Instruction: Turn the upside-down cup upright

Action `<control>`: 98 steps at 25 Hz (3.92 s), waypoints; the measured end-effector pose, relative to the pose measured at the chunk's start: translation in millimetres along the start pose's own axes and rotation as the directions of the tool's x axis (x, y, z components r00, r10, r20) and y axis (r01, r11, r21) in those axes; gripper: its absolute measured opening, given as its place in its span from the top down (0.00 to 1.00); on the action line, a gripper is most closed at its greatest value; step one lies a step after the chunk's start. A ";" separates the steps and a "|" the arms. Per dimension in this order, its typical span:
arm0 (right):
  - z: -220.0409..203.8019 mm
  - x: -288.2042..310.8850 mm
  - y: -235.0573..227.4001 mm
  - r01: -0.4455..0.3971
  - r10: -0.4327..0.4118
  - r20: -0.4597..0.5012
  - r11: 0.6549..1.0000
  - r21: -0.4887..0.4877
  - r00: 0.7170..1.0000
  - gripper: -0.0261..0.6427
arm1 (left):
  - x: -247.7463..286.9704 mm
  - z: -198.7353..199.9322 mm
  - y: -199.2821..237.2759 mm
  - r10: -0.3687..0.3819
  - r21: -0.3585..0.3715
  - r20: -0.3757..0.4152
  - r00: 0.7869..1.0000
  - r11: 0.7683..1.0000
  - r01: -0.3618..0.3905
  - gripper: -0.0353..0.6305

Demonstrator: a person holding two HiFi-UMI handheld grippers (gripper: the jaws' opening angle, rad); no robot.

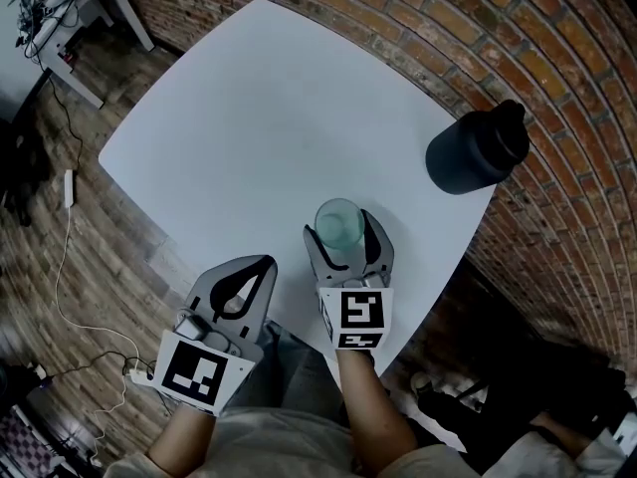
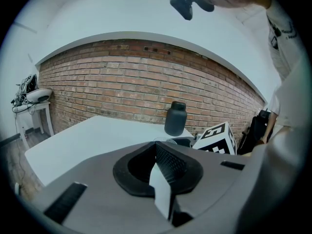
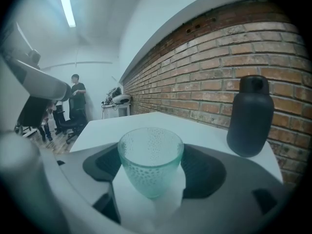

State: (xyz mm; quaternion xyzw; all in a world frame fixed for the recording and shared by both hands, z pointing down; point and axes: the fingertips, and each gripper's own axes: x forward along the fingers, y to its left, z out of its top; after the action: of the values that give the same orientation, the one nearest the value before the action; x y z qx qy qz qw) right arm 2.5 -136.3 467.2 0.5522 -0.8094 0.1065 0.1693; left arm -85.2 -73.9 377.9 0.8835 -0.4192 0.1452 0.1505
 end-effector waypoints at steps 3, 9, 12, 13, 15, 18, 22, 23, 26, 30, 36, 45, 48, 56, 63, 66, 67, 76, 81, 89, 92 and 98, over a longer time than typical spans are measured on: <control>5.7 -4.8 -3.6 -0.005 0.004 0.027 0.999 0.042 1.000 0.40 | 1.3 1.0 -3.3 -0.005 0.002 0.001 1.000 1.000 0.005 0.93; 14.4 -16.8 -13.0 -0.038 0.022 0.085 0.981 0.191 0.996 0.40 | 2.4 5.0 -10.1 -0.011 0.009 0.011 1.000 1.000 0.011 0.93; 16.9 -21.3 -13.2 -0.059 0.034 0.108 0.972 0.229 0.994 0.40 | 1.4 6.4 -13.2 -0.015 0.011 0.013 1.000 1.000 0.015 0.93; 18.1 -22.7 -13.6 -0.070 0.040 0.121 0.963 0.258 0.992 0.40 | 1.4 6.6 -14.2 -0.016 0.011 0.013 1.000 1.000 0.016 0.93; 20.4 -25.8 -15.1 -0.095 0.051 0.146 0.943 0.318 0.988 0.40 | 1.7 7.0 -16.6 -0.017 0.011 0.014 1.000 1.000 0.017 0.93; 22.5 -30.2 -16.6 -0.133 0.067 0.176 0.911 0.391 0.982 0.40 | 2.0 7.8 -20.8 -0.018 0.013 0.017 1.000 1.000 0.018 0.93; 27.6 -34.0 -15.0 -0.180 0.087 0.216 0.869 0.461 0.973 0.41 | 1.2 11.0 -23.3 -0.018 0.017 0.023 1.000 1.000 0.017 0.93; 29.8 -34.8 -13.8 -0.195 0.092 0.229 0.855 0.480 0.969 0.40 | 0.9 11.8 -23.4 -0.016 0.017 0.025 1.000 1.000 0.015 0.93; 36.9 -37.2 -7.7 -0.239 0.111 0.265 0.818 0.523 0.958 0.41 | -0.1 13.7 -22.9 -0.007 0.018 0.028 1.000 1.000 0.007 0.93; 43.6 -39.4 3.4 -0.304 0.132 0.316 0.747 0.591 0.939 0.41 | -3.1 15.7 -21.7 0.006 0.020 0.031 0.999 1.000 -0.007 0.93; 49.7 -42.7 15.7 -0.394 0.151 0.392 0.627 0.672 0.908 0.41 | -9.0 16.8 -15.7 0.031 0.016 0.034 0.999 0.999 -0.032 0.93; 53.5 -47.0 15.1 -0.549 0.148 0.534 0.348 0.760 0.833 0.41 | -9.3 14.2 -9.1 0.051 0.010 0.036 0.998 0.999 -0.052 0.93; 52.9 -48.0 17.4 -0.573 0.154 0.554 0.297 0.764 0.818 0.41 | -9.7 12.5 -7.0 0.053 -0.001 0.039 0.998 0.999 -0.053 0.93; 50.6 -50.6 16.3 -0.597 0.165 0.574 0.243 0.765 0.802 0.40 | -4.3 0.4 -6.7 -0.033 0.036 -0.010 0.999 0.999 0.034 0.87; 50.7 -51.3 19.8 -0.594 0.183 0.566 0.243 0.767 0.804 0.41 | 14.3 -16.5 -15.2 -0.054 0.394 -0.187 0.981 0.911 0.125 0.53; 48.6 -51.7 20.5 -0.590 0.182 0.561 0.237 0.772 0.807 0.41 | 20.3 -19.3 -16.4 -0.036 0.496 -0.230 0.973 0.855 0.149 0.51; 47.7 -51.8 20.3 -0.588 0.182 0.559 0.235 0.774 0.809 0.41 | 21.9 -19.5 -17.8 -0.040 0.512 -0.238 0.971 0.844 0.160 0.51; 49.7 -54.9 21.4 -0.592 0.198 0.559 0.231 0.772 0.806 0.41 | 26.9 -24.3 -24.9 -0.095 0.448 -0.238 0.967 0.872 0.196 0.51; 45.4 -55.7 18.6 -0.594 0.199 0.560 0.210 0.777 0.804 0.41 | 25.0 -20.7 -27.9 -0.198 0.352 -0.186 0.962 0.901 0.253 0.51; 49.7 -57.8 24.8 -0.635 0.245 0.591 0.181 0.751 0.768 0.41 | 24.0 -18.3 -26.7 -0.277 0.347 -0.183 0.943 0.879 0.326 0.51; 50.3 -59.1 26.5 -0.643 0.259 0.595 0.173 0.746 0.761 0.41 | 23.6 -16.4 -26.7 -0.297 0.345 -0.181 0.938 0.874 0.344 0.51; 50.1 -61.5 30.0 -0.653 0.293 0.594 0.173 0.737 0.749 0.41 | 23.6 -18.0 -30.6 -0.303 0.368 -0.183 0.935 0.861 0.351 0.45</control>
State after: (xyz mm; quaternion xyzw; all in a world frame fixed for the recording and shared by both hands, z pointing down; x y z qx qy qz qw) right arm -12.8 -90.6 397.4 0.2697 -0.7480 0.4979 -0.3462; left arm -49.2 -64.9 398.9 0.9436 -0.2153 0.2512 0.0165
